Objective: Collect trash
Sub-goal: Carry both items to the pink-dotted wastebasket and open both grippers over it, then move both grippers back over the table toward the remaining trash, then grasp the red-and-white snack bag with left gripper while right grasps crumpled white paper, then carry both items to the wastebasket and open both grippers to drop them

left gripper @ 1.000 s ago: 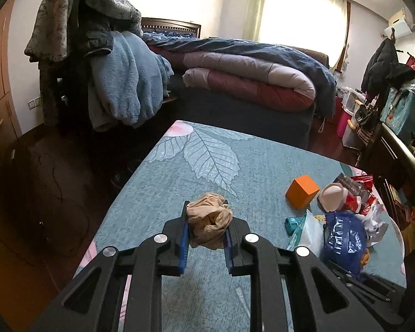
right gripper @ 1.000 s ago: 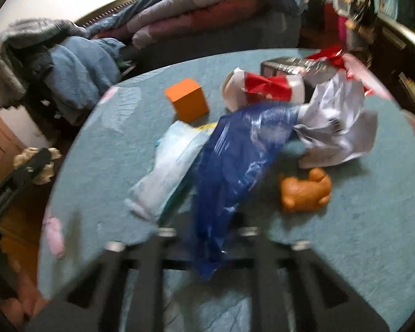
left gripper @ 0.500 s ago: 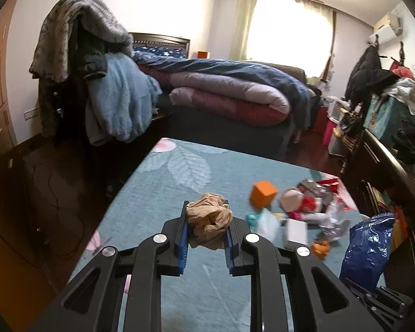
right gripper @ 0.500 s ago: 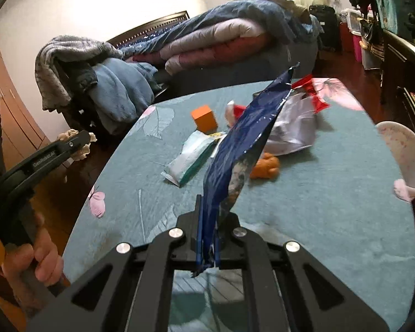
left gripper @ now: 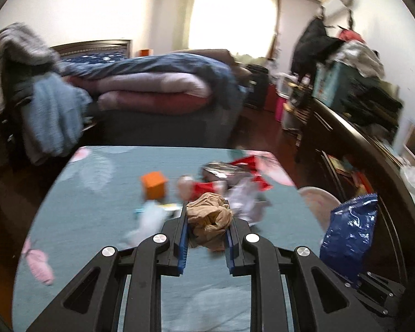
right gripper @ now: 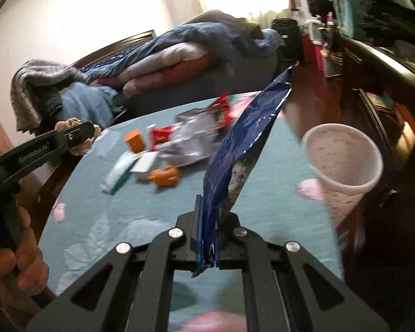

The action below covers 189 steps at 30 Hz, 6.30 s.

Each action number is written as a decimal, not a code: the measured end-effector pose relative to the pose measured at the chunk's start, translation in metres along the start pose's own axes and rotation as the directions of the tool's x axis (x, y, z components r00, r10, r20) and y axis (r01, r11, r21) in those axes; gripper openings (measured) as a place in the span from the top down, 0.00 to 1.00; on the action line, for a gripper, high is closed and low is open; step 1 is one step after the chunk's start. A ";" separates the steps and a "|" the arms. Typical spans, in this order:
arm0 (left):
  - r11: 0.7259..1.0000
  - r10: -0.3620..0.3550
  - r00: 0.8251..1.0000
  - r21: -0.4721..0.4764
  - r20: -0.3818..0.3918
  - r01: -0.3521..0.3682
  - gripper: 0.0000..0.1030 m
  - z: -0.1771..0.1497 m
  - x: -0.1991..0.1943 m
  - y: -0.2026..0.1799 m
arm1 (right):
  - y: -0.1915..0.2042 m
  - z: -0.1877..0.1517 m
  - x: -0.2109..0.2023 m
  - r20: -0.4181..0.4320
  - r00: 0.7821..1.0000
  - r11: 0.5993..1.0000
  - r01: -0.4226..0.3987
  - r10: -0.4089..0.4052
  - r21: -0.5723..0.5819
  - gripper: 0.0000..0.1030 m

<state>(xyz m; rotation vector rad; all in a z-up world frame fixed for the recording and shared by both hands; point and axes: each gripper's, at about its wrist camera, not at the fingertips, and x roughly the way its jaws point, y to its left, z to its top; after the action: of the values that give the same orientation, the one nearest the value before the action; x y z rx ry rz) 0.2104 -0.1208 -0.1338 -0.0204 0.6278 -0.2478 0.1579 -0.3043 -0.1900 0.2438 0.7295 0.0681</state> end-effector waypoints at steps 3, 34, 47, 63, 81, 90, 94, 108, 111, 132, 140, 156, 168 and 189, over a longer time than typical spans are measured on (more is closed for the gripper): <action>0.998 -0.042 0.999 0.049 -0.003 0.042 0.79 0.004 0.013 -0.035 | -0.028 0.002 -0.003 0.015 0.999 0.999 0.039 -0.039 0.026 0.93; 0.894 -0.310 0.910 0.242 -0.277 0.378 0.72 0.028 0.220 -0.261 | -0.266 0.044 0.105 -0.037 0.986 0.961 0.165 -0.161 0.223 0.89; 0.898 -0.345 0.916 0.213 -0.205 0.386 0.21 0.045 0.214 -0.255 | -0.285 0.046 0.118 -0.020 0.977 0.948 0.210 -0.212 0.240 0.52; 0.955 -0.196 0.974 0.203 -0.116 0.217 0.06 0.030 0.115 -0.162 | -0.187 0.031 0.049 -0.026 0.950 0.942 0.313 -0.312 0.125 0.11; 0.991 0.113 0.965 -0.049 -0.236 -0.128 0.04 0.039 0.175 0.013 | -0.053 0.029 0.033 0.002 0.984 0.981 0.175 -0.176 -0.083 0.07; 0.982 0.166 0.944 -0.035 -0.287 -0.184 0.05 0.031 0.210 0.006 | -0.042 0.033 0.043 -0.009 0.988 0.983 0.155 -0.157 -0.100 0.07; 0.986 0.120 0.952 -0.079 -0.283 -0.148 0.28 0.034 0.208 0.015 | -0.036 0.036 0.040 -0.001 0.989 0.984 0.146 -0.147 -0.102 0.07; 0.977 0.059 0.991 -0.197 -0.120 -0.082 0.33 0.043 0.121 0.077 | 0.023 0.065 0.119 -0.108 0.994 1.000 0.002 -0.002 0.001 0.07; 0.977 0.070 0.993 -0.196 -0.097 -0.088 0.33 0.043 0.108 0.091 | 0.030 0.071 0.143 -0.154 0.988 1.000 0.002 0.003 0.031 0.07; 0.973 0.103 0.994 -0.205 -0.032 -0.107 0.33 0.034 0.053 0.121 | 0.054 0.062 0.113 -0.068 0.998 1.000 0.006 -0.007 -0.010 0.34; 0.980 0.098 0.995 -0.175 0.009 -0.095 0.33 0.034 0.014 0.100 | 0.055 0.041 0.056 -0.002 1.000 0.999 0.009 -0.009 -0.053 0.33; 0.999 0.014 0.992 -0.046 0.128 -0.008 0.33 0.036 -0.045 0.014 | 0.012 0.006 -0.036 0.110 0.990 0.994 0.099 -0.093 -0.054 0.33; 0.999 -0.032 0.989 0.028 0.141 0.029 0.33 0.038 -0.046 -0.033 | -0.028 0.000 -0.058 0.136 0.981 0.990 0.142 -0.141 -0.001 0.33; 0.982 -0.112 0.988 0.162 0.104 0.094 0.33 0.041 -0.003 -0.115 | -0.096 0.004 -0.055 0.141 0.963 0.972 0.217 -0.229 0.094 0.33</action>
<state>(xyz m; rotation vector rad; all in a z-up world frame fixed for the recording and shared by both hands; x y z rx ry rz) 0.2061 -0.2341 -0.0874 0.0838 0.4940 -0.3929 0.1172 -0.4061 -0.1744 0.2366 0.6056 -0.1924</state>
